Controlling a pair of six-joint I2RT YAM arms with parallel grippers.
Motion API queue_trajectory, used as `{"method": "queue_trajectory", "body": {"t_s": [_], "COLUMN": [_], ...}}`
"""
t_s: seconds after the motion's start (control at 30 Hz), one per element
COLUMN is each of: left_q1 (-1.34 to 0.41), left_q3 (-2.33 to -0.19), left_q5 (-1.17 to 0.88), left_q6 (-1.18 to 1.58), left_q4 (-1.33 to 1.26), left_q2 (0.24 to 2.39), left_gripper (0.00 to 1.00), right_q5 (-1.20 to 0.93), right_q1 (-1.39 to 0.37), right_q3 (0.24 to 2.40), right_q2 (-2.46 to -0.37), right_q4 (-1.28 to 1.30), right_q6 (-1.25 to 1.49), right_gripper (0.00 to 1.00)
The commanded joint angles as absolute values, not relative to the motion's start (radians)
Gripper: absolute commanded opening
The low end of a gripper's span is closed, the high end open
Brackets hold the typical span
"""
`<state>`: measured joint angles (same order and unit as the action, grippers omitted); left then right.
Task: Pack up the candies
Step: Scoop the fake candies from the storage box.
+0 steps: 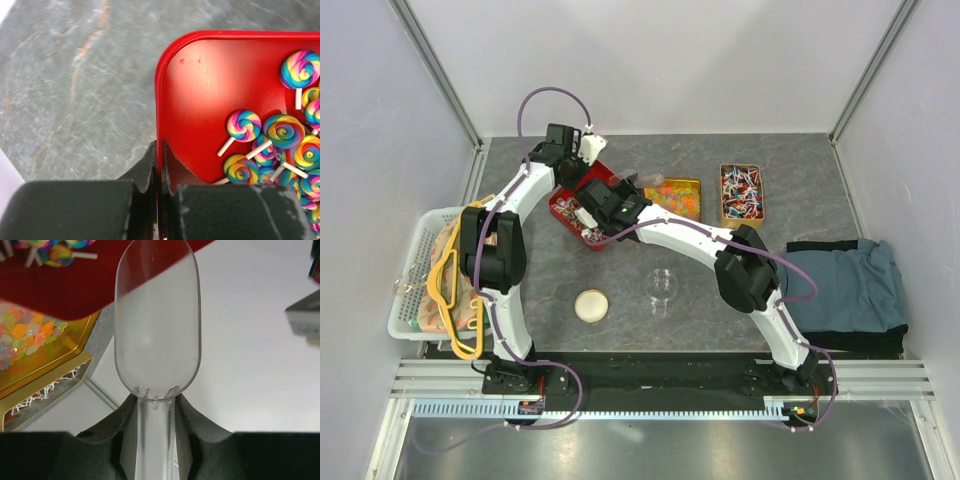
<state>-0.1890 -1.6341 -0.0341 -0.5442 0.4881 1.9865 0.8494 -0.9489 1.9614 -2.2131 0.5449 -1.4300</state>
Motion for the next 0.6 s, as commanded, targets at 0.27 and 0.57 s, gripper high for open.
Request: {"method": "queue_trajectory", "body": {"t_s": [0.27, 0.57], "left_q1": [-0.201, -0.201], "left_q3": [-1.571, -1.53], "left_q5": [-0.109, -0.17], "left_q6": [-0.623, -0.649], "left_q4": [0.368, 0.33], "left_q2": [1.845, 1.795], "left_gripper": [0.02, 0.02], "right_q5": [0.873, 0.747], "right_q1": [-0.945, -0.956], "right_q3": [1.948, 1.938], "right_q2": [-2.253, -2.26], "right_q4": [0.569, 0.696], "right_q6": [-1.47, -1.405], "right_gripper": [0.0, 0.0]}}
